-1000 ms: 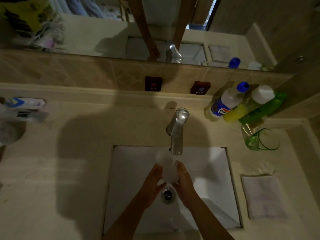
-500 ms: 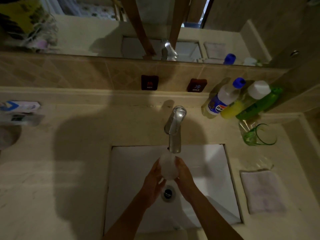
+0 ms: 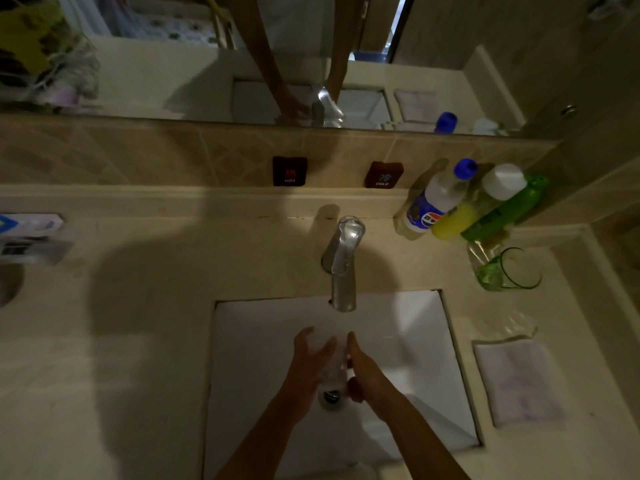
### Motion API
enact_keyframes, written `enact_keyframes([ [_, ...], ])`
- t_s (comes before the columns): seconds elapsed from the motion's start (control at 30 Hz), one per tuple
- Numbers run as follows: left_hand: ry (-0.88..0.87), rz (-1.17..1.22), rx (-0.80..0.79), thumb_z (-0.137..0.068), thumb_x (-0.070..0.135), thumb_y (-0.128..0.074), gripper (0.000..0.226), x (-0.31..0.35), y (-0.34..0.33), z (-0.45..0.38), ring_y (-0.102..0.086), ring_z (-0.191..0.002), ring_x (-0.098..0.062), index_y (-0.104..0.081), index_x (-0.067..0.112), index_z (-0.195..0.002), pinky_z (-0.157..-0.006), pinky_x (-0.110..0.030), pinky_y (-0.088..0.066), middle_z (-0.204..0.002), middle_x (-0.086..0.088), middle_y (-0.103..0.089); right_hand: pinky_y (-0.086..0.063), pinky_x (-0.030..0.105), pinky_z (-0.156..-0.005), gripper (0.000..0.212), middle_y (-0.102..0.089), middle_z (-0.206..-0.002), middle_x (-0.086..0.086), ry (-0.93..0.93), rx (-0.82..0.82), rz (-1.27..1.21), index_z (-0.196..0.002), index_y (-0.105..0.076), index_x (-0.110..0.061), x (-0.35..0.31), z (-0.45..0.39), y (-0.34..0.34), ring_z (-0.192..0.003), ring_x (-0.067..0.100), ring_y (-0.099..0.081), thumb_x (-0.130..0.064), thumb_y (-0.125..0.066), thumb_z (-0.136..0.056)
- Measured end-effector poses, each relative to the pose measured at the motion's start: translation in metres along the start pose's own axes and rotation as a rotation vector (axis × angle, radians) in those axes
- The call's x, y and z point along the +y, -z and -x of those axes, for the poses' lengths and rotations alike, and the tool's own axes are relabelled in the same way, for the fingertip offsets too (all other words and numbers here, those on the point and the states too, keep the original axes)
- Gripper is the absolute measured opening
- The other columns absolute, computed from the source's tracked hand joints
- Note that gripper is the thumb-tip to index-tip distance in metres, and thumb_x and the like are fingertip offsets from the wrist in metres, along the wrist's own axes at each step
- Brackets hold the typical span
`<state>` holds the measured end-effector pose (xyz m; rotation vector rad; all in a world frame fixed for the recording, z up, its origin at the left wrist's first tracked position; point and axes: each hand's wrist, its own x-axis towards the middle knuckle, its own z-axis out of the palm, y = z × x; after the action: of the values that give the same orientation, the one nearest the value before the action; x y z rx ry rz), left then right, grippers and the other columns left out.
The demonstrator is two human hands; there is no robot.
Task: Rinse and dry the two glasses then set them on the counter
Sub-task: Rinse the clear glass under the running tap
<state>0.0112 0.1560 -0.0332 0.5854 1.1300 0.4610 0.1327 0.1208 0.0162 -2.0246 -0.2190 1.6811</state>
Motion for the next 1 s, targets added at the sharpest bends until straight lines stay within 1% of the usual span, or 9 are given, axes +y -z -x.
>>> enact_keyframes([
  [0.13,0.099,0.056,-0.026,-0.093,0.04,-0.07,0.063,-0.002,-0.004,-0.009,-0.065,-0.053,-0.014,-0.048,-0.001,-0.135,-0.042,-0.023,-0.048,-0.085,-0.01,-0.066,-0.05,0.023,-0.085,0.048,-0.056,-0.135,0.016,0.155,0.139,0.592,-0.145,-0.034,-0.005,0.003,-0.004,-0.003,-0.104,0.013,-0.064,-0.031,-0.03,-0.106],
  [0.2,0.114,0.071,0.002,-0.097,0.044,-0.065,0.069,-0.006,-0.007,-0.016,-0.067,-0.059,-0.023,-0.045,-0.007,-0.138,-0.048,-0.028,-0.052,-0.085,-0.017,-0.071,-0.045,0.032,-0.099,0.045,-0.057,-0.134,0.01,0.277,0.296,0.85,-0.142,-0.035,-0.008,0.01,-0.015,-0.01,-0.118,0.024,-0.058,-0.032,-0.03,-0.105],
  [0.37,0.051,0.13,0.033,-0.071,0.057,-0.084,0.083,-0.009,-0.022,-0.021,-0.065,-0.096,-0.053,-0.061,-0.013,-0.11,-0.086,-0.067,-0.051,-0.111,-0.045,-0.061,-0.053,0.046,-0.089,0.05,-0.06,-0.118,0.009,0.226,0.312,0.19,-0.126,-0.044,-0.017,0.013,-0.021,-0.039,-0.106,0.028,-0.061,-0.054,-0.037,-0.093],
  [0.43,0.058,0.085,0.092,-0.058,0.066,-0.087,0.091,-0.007,-0.023,-0.024,-0.065,-0.087,-0.044,-0.065,-0.012,-0.1,-0.079,-0.057,-0.054,-0.099,-0.034,-0.064,-0.052,0.036,-0.079,0.033,-0.063,-0.108,0.008,0.191,0.319,0.139,-0.115,-0.048,-0.015,0.005,-0.017,-0.039,-0.094,0.023,-0.062,-0.042,-0.037,-0.1],
  [0.57,0.124,0.182,-0.013,-0.094,0.049,-0.064,0.064,-0.006,-0.017,-0.014,-0.066,-0.049,-0.018,-0.063,-0.009,-0.12,-0.044,-0.023,-0.05,-0.101,-0.026,-0.065,-0.049,0.026,-0.062,0.045,-0.066,-0.101,0.01,0.095,0.25,0.02,-0.114,-0.058,-0.011,-0.013,-0.025,-0.031,-0.088,0.027,-0.067,-0.046,-0.032,-0.103],
  [0.7,0.146,0.314,-0.141,-0.086,0.049,-0.071,0.083,-0.005,-0.006,-0.016,-0.067,-0.057,-0.02,-0.049,-0.015,-0.133,-0.053,-0.027,-0.054,-0.103,-0.025,-0.058,-0.055,0.032,-0.07,0.06,-0.072,-0.093,0.02,0.113,0.156,-0.071,-0.103,-0.068,0.002,-0.013,-0.035,-0.027,-0.077,0.029,-0.068,-0.045,-0.03,-0.104],
  [0.8,0.197,0.29,-0.126,-0.084,0.043,-0.077,0.059,0.001,-0.005,-0.018,-0.058,-0.042,-0.016,-0.06,-0.004,-0.116,-0.041,-0.022,-0.046,-0.082,-0.017,-0.057,-0.055,0.024,-0.065,0.043,-0.067,-0.091,0.011,0.097,0.17,-0.207,-0.105,-0.061,-0.004,-0.003,-0.027,-0.036,-0.091,0.033,-0.066,-0.039,-0.036,-0.103],
  [0.9,0.193,0.151,-0.006,-0.08,0.042,-0.079,0.044,0.005,-0.005,-0.022,-0.052,-0.038,-0.016,-0.062,0.003,-0.089,-0.039,-0.021,-0.041,-0.057,-0.01,-0.055,-0.046,0.028,-0.087,0.042,-0.057,-0.121,0.002,0.221,0.216,-0.05,-0.136,-0.043,-0.011,0.007,-0.012,-0.046,-0.12,0.024,-0.054,-0.038,-0.039,-0.103],
  [1.0,0.216,0.152,0.132,-0.077,0.036,-0.085,0.044,0.002,-0.005,-0.026,-0.074,-0.087,-0.034,-0.073,0.004,-0.105,-0.069,-0.038,-0.057,-0.1,-0.024,-0.075,-0.046,0.033,-0.097,0.06,-0.032,-0.154,0.008,0.262,0.226,0.05,-0.155,-0.013,-0.018,0.012,-0.005,-0.054,-0.133,0.026,-0.046,-0.037,-0.036,-0.103],
])
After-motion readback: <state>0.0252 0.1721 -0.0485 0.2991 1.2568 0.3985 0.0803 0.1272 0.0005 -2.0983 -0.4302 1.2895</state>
